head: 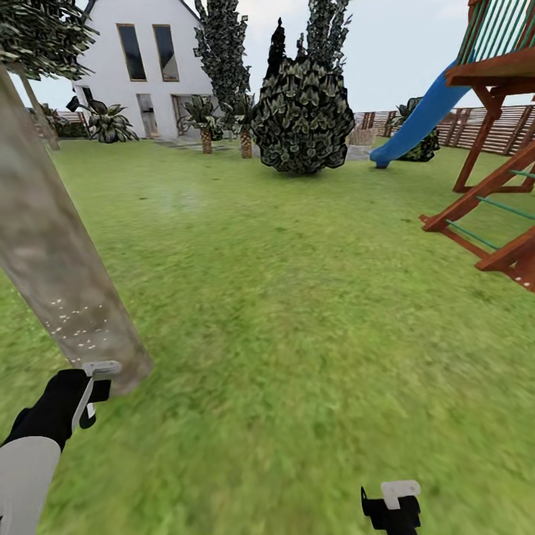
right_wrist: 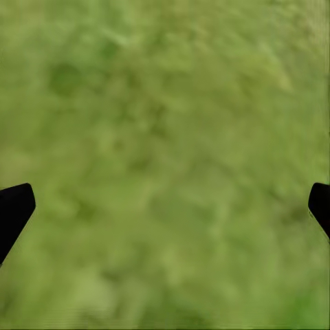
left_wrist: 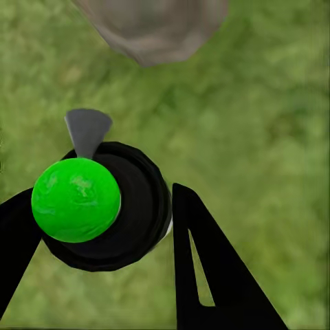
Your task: In the garden, pick up the pesticide atomizer on the floor and spray pesticide onto both trees until each tree trunk is fully covered.
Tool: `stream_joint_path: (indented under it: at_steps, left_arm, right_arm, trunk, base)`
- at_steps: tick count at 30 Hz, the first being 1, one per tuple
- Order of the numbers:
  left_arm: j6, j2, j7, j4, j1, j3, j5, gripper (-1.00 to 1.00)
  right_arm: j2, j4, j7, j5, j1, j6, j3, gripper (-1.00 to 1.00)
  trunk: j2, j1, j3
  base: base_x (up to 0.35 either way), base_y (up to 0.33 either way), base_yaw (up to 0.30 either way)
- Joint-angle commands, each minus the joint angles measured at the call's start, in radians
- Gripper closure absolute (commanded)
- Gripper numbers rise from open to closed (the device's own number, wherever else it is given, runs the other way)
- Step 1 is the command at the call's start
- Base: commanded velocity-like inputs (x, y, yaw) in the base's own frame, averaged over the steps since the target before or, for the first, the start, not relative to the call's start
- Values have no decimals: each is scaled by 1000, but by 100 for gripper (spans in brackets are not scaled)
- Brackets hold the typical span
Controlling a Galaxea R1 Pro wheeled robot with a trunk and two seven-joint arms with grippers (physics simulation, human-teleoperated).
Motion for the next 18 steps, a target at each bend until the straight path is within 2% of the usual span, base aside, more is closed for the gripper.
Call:
stream_joint_path:
  at_steps: [1, 10, 18]
  left_arm:
    - [4, -1, 0, -1, -1, 1, -4, 100]
    - [6, -1, 0, -2, -1, 2, -2, 100]
    - [6, -1, 0, -3, -1, 4, -4, 100]
  right_arm:
    - [0, 1, -6, 11, 0, -2, -4, -100]
    - [1, 1, -6, 11, 0, -2, -4, -100]
    - [1, 1, -6, 11, 0, -2, -4, -100]
  trunk:
    - [0, 0, -1]
    - [0, 0, -1]
    - [0, 0, -1]
  base:
    - [207, -204, 269]
    - [36, -263, 265]
    - [134, -258, 14]
